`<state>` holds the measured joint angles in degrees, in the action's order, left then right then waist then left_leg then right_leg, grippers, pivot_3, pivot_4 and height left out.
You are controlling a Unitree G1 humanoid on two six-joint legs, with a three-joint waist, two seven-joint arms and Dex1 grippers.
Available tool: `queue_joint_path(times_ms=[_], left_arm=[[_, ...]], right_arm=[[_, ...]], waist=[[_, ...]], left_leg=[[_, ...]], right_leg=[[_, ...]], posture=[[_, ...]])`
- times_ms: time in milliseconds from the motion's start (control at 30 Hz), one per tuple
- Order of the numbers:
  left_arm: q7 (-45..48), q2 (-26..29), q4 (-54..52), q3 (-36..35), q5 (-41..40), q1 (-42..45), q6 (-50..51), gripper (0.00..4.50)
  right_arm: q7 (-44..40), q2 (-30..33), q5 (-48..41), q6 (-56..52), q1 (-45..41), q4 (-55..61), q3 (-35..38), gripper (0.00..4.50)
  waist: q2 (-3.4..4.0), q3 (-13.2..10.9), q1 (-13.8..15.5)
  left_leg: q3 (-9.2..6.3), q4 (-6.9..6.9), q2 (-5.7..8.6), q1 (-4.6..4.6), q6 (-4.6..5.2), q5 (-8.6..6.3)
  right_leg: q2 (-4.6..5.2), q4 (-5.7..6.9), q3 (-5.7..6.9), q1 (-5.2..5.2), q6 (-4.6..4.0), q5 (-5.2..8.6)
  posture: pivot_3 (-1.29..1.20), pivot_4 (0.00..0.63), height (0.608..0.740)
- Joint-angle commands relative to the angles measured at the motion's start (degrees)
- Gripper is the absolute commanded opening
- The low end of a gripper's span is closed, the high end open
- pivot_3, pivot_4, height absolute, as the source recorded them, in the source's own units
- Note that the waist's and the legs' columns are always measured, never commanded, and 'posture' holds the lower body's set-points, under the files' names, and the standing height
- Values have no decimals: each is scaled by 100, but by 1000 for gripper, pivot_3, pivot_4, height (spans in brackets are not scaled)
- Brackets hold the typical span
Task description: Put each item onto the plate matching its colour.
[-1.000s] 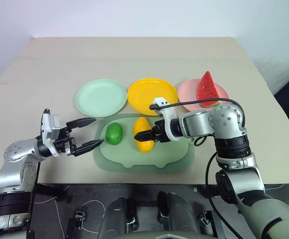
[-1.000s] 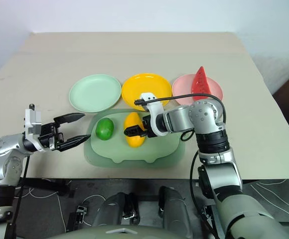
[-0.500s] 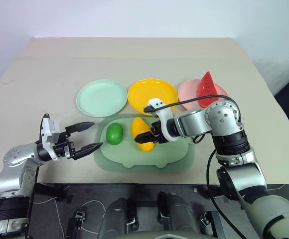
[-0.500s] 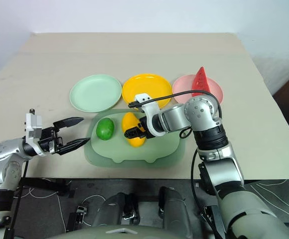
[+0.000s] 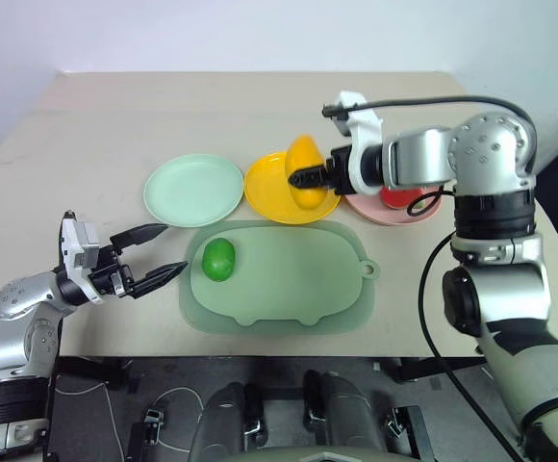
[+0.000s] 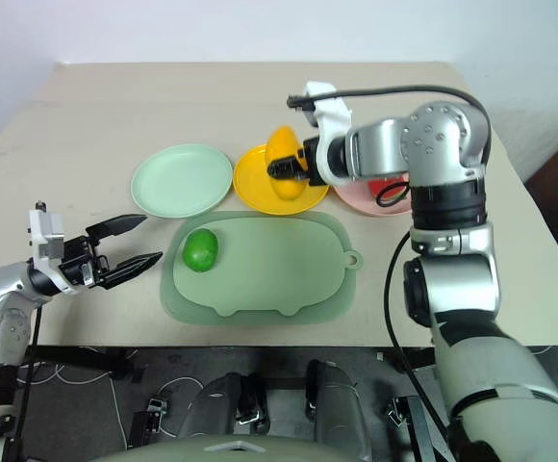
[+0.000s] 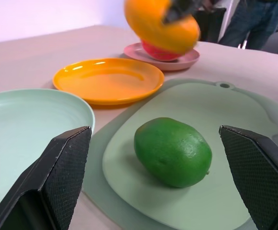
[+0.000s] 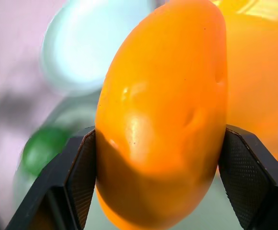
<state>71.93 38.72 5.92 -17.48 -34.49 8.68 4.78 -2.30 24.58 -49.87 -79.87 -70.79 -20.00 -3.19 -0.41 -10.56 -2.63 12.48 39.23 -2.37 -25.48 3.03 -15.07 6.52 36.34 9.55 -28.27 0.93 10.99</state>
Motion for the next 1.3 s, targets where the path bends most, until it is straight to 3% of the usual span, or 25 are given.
queue_joint_path(times_ms=[33,200,333,667,700,733,833,1100,1200,1300], left_arm=[[-73,-7,-135,-158,-115,-7,-12,4500],[-184,-97,-172,-180,-167,0,27,4500],[-255,-111,-291,-208,-220,-64,76,4500],[-277,-62,-474,-239,-180,-321,93,4500],[-283,-64,-481,-250,-182,-349,93,4500],[-284,-59,-485,-256,-176,-371,84,4500],[-296,-61,-501,-269,-193,-393,80,4500],[-279,-37,-522,-268,-237,-339,117,4500],[-242,8,-454,-298,-242,-282,101,4500],[-288,-11,-358,-380,-293,-196,102,4500]], right_arm=[[-1089,-76,1173,1263,-422,-1203,-688,3319],[-2179,-574,2340,2637,-987,-3003,-1060,3319],[-2511,-1082,2979,3475,-1274,-4192,-996,3319],[-2817,-1704,3856,3851,-1399,-5104,-732,3319],[-2788,-1710,3890,3915,-1401,-5136,-648,4033],[-2784,-1706,3932,3974,-1414,-5154,-584,4297],[-2821,-1670,4063,3998,-1527,-5188,-436,4483],[-3461,-1253,4160,3597,-1917,-4706,-131,4483],[-4145,-767,3897,2983,-1522,-3314,-73,4483],[-4001,-610,3550,2928,-675,-1586,331,4483]], waist=[[0,0,-7],[2,-1,-18],[2,-1,-56],[1,-1,-141],[1,-1,-143],[1,-1,-141],[2,-1,-139],[2,-1,-131],[1,-1,-127],[-9,6,-129]], left_leg=[[2,0,0,2,0,0],[12,0,-5,-2,0,1],[16,0,-7,-3,-2,3],[13,0,-7,0,-6,3],[13,0,-7,0,-7,3],[13,0,-8,2,-7,3],[13,0,-6,-1,-8,4],[13,3,-4,0,-8,4],[11,5,1,-1,-8,4],[4,6,1,0,-8,4]], right_leg=[[-1,1,-1,0,0,0],[-5,6,-2,-9,1,0],[-7,14,-2,-13,1,0],[-2,21,-6,-14,0,1],[-2,23,-6,-15,0,1],[-1,24,-6,-15,-1,1],[3,27,-6,-18,-1,1],[13,50,-6,-25,-4,3],[22,55,-6,-28,-4,4],[25,56,-6,-28,-5,4]], posture=[[0,150,696],[0,150,696],[0,150,696],[0,150,696],[0,150,696],[0,150,696],[0,150,696],[0,150,696],[0,150,696],[0,150,696]])
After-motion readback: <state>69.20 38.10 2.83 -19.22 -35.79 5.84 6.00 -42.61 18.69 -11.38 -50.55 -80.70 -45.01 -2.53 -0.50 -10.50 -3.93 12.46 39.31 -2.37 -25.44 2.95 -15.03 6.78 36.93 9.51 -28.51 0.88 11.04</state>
